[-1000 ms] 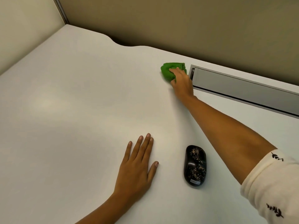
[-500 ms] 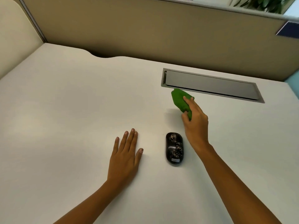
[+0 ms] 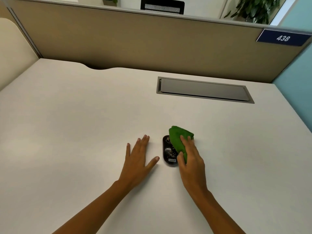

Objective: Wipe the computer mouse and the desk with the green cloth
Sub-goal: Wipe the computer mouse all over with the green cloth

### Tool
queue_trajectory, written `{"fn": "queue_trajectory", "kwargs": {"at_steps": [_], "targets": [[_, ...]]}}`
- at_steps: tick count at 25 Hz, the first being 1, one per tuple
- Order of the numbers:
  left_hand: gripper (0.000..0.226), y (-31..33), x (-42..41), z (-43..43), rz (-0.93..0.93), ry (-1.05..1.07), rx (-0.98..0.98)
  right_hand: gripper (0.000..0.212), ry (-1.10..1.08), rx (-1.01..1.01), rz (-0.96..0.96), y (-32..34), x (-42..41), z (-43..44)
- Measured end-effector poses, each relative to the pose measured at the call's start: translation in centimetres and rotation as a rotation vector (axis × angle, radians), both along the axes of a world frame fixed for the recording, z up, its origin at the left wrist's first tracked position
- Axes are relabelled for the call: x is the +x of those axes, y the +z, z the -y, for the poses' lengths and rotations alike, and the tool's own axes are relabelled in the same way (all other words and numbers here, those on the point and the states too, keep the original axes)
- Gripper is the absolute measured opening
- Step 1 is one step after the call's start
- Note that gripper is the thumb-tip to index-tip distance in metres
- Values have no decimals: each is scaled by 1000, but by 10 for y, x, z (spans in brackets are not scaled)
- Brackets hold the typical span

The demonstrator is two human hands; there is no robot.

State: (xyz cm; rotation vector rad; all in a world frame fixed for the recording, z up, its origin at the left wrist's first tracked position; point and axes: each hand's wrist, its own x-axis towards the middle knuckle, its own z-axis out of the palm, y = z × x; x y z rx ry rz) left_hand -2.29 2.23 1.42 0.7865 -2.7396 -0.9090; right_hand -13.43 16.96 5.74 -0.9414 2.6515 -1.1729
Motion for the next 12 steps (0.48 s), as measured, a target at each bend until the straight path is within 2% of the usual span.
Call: {"fn": "queue_trajectory", "kwargs": {"at_steps": [6, 9, 12], "targets": [[93, -1, -19, -10, 18, -139, -86, 48, 17, 49, -59, -9, -4, 8], [95, -1, -25, -6, 2, -179, -96, 47, 138, 73, -70, -10, -25, 16], [88, -4, -28, -4, -25, -212, -157, 48, 263, 125, -61, -18, -35, 24]]}}
